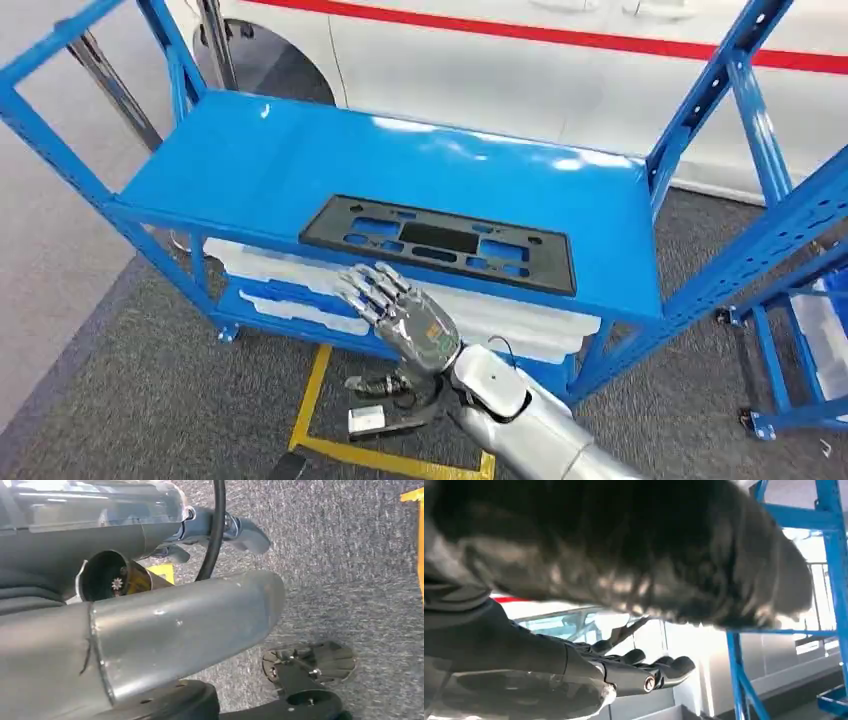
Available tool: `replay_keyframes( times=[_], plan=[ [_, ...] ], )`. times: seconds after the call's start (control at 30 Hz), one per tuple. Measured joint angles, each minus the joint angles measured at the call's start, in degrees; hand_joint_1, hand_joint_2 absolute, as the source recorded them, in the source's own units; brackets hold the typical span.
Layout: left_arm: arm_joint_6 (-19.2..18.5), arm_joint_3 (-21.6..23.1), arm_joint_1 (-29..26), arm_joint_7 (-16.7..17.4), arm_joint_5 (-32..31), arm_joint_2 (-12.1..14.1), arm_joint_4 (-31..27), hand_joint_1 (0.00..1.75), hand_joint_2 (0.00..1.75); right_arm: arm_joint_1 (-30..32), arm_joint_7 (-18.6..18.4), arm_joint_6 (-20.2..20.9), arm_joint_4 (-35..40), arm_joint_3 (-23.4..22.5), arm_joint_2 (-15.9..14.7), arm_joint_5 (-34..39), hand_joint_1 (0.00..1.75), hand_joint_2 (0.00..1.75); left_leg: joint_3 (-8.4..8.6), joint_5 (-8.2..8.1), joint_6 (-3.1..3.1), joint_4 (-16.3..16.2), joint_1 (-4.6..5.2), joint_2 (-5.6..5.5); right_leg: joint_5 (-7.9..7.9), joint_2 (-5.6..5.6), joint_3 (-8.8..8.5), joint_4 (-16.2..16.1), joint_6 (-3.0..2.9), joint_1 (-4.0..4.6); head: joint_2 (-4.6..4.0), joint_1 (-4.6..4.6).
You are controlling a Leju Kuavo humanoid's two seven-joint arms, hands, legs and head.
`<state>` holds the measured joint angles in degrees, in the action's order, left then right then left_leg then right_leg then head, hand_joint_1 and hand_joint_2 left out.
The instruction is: Take the parts from the cabinet and place them on the table.
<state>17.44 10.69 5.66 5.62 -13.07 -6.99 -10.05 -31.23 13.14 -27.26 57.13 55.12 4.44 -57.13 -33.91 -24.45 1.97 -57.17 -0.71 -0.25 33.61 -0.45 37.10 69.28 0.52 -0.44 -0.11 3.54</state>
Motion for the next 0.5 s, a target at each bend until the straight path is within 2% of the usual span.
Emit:
replay_keyframes(
  times=[0.03, 0.07, 0.1, 0.13, 0.17, 0.2, 0.23, 0.27, 0.37, 0.4, 0.43, 0.47, 0.5],
  plan=[
    [0.0, 0.0, -0.02, 0.0, -0.04, 0.0, 0.02, 0.0, 0.0, 0.25, -0.11, 0.0, -0.09, 0.0, -0.09, 0.0, 0.0, 0.0, 0.05, -0.12, 0.12, -0.01, 0.01, -0.38, 1.56, 0.18, 2.77, 4.69, 0.15, -0.05, 0.0, -0.09],
    [0.0, 0.0, -0.08, 0.0, -0.04, 0.02, 0.02, 0.0, 0.0, 0.43, -0.13, 0.0, -0.13, 0.0, -0.18, -0.04, 0.0, 0.0, 0.12, -0.24, 0.13, -0.06, 0.01, -0.87, 1.72, 0.22, 4.68, 7.38, 0.25, -0.1, 0.0, -0.02],
    [0.0, 0.0, -0.18, 0.0, -0.07, 0.02, 0.02, 0.0, 0.0, 0.51, -0.2, 0.0, -0.15, 0.0, -0.22, -0.17, 0.0, 0.0, 0.32, -0.41, -0.01, -0.12, -0.01, -1.39, 0.32, 0.22, 5.26, 7.3, 0.33, -0.26, 0.0, -0.07],
    [0.0, 0.0, -0.22, 0.0, -0.09, 0.02, 0.02, 0.0, 0.0, 0.49, -0.28, 0.0, -0.15, 0.0, -0.24, -0.26, 0.0, 0.0, 0.62, -0.67, -0.16, -0.24, -0.04, -1.9, -2.29, 0.24, 4.43, 4.54, 0.34, -0.45, 0.0, -0.04],
    [0.0, 0.0, -0.2, 0.0, -0.13, -0.02, 0.02, 0.0, 0.0, 0.44, -0.37, 0.0, -0.13, 0.0, -0.24, -0.28, 0.0, 1.75, 1.0, -1.06, -0.29, -0.43, -0.09, -2.13, -5.57, 0.33, 2.51, -0.11, 0.28, -0.53, 0.0, -0.04],
    [0.0, 0.0, -0.19, 0.0, -0.22, -0.04, 0.0, 0.0, 0.0, 0.41, -0.37, -0.02, -0.13, 0.0, -0.24, -0.28, 0.0, 1.75, 1.44, -1.56, -0.44, -0.75, -0.14, -2.41, -8.63, 0.46, 0.24, -5.44, 0.19, -0.64, 0.0, -0.04],
    [0.0, 0.0, -0.23, 0.0, -0.33, -0.02, 0.02, 0.0, 0.0, 0.42, -0.59, -0.11, -0.15, 0.0, -0.26, -0.35, 0.0, 1.75, 1.46, -2.02, -0.75, -0.97, -0.1, -2.66, -8.72, 0.86, -0.79, -7.73, 0.04, -0.71, 0.0, 0.02],
    [0.0, 0.0, -0.14, 0.02, -0.46, -0.02, 0.0, 0.0, 0.0, 0.38, -1.25, -0.26, -0.15, 0.0, -0.24, -0.77, 0.0, 1.75, 1.23, -2.34, -1.19, -1.66, 0.25, -3.08, -8.06, 1.14, -1.47, -9.2, -0.05, -0.44, 0.0, -0.04],
    [0.07, 0.0, -0.3, 0.04, -0.61, -0.02, 0.02, 0.0, 0.0, 0.5, -3.36, -0.83, -0.17, 0.02, -0.15, -2.08, 0.0, 1.75, 1.17, -2.39, -2.23, -1.16, -0.13, -3.04, -7.76, 1.33, -1.25, -8.97, -0.98, -0.1, 0.0, -0.15],
    [0.09, 0.0, -0.26, 0.02, -0.61, 0.0, 0.02, 0.0, 0.0, 0.48, -3.6, -0.98, -0.13, 0.02, 0.02, -2.4, 0.0, 1.75, 1.33, -2.8, -2.59, -1.21, -0.15, -2.92, -7.84, 1.23, -1.75, -9.47, -1.43, -0.51, 0.0, -0.15],
    [0.09, 0.0, -0.29, 0.0, -0.63, -0.02, 0.0, 0.0, 0.0, 0.48, -3.98, -1.05, -0.22, 0.02, 0.09, -2.69, 0.0, 1.75, 1.14, -3.38, -2.86, -2.44, -0.19, -1.65, -7.73, 1.13, -2.29, -9.8, -1.74, -0.53, 0.0, -0.13],
    [0.09, 0.0, -0.16, 0.02, -0.63, -0.02, 0.0, 0.0, 0.0, 0.45, -4.13, -1.2, -0.24, 0.02, 0.31, -2.9, 0.0, 1.75, -0.28, -4.76, -3.11, -5.26, -0.16, -0.84, -7.59, 0.95, -2.61, -9.89, -2.01, -0.53, 0.0, -0.37],
    [0.09, 0.0, -0.04, 0.0, -0.63, -0.02, 0.02, 0.0, 0.0, 0.46, -4.22, -1.27, -0.31, 0.02, 0.35, -3.04, 0.0, 1.75, -2.91, -6.77, -3.32, -10.04, -0.22, -0.59, -7.44, 0.7, -2.76, -9.88, -2.26, -0.44, 0.0, -0.28]
  ],
)
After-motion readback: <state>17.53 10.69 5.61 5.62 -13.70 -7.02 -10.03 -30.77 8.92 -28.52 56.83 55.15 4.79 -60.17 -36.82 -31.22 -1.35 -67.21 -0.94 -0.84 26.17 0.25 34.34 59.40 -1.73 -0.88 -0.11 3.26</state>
